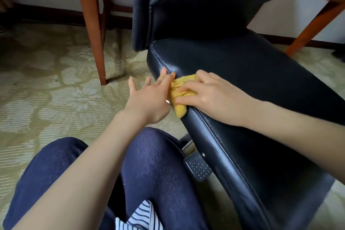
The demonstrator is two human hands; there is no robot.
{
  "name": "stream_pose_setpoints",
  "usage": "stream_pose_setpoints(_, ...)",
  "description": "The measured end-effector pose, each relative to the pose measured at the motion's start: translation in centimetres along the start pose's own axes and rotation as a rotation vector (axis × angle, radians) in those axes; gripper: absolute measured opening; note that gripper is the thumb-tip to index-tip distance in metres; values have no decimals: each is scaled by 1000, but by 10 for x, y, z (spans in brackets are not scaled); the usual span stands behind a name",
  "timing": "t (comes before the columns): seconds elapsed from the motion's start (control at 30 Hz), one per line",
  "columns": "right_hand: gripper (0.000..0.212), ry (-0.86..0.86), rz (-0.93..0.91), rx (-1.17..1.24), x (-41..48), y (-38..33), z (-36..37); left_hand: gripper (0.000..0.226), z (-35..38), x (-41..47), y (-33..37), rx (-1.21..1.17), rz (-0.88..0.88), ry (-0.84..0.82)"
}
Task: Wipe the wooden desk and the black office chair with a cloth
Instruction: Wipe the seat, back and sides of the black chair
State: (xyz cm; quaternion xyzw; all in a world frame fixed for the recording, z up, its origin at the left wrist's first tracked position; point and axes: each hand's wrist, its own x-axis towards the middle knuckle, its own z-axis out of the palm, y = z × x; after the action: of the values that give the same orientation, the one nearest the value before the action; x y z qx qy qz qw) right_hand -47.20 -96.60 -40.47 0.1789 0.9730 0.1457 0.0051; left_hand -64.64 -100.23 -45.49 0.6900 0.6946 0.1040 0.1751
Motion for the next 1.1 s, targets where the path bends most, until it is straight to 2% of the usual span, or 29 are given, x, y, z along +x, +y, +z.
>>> stream_pose_setpoints(0.17, 28, -65, 63, 66, -1, -9, -2, 74, -22, 26, 5, 70, -47, -30)
stream_pose_setpoints(0.33, 30, -82, -19, 15, -15, -27, -9, 69, -32, 32, 18, 88, -77, -28)
stream_pose_setpoints(0.53, 38, -41, -151, -28, -50, -63, -18, 71, -25, 4, 33, -4, -10, -41)
stream_pose_setpoints(0.63, 40, -30, -206, -47, -68, -72, -21, 70, -25, -16, 40, -52, 63, 8)
stream_pose_setpoints(0.83, 19, 87, -401, 13, -96, -74, -16, 56, -21, -33, 52, -19, 89, -83)
stream_pose_setpoints(0.97, 23, 177, -323, 149, -91, -46, -9, 66, -16, -30, 52, 40, 95, -140)
stream_pose_setpoints(1.1, 27, 182, -162, 164, -78, -16, -1, 60, -15, -27, 39, 28, 113, -169)
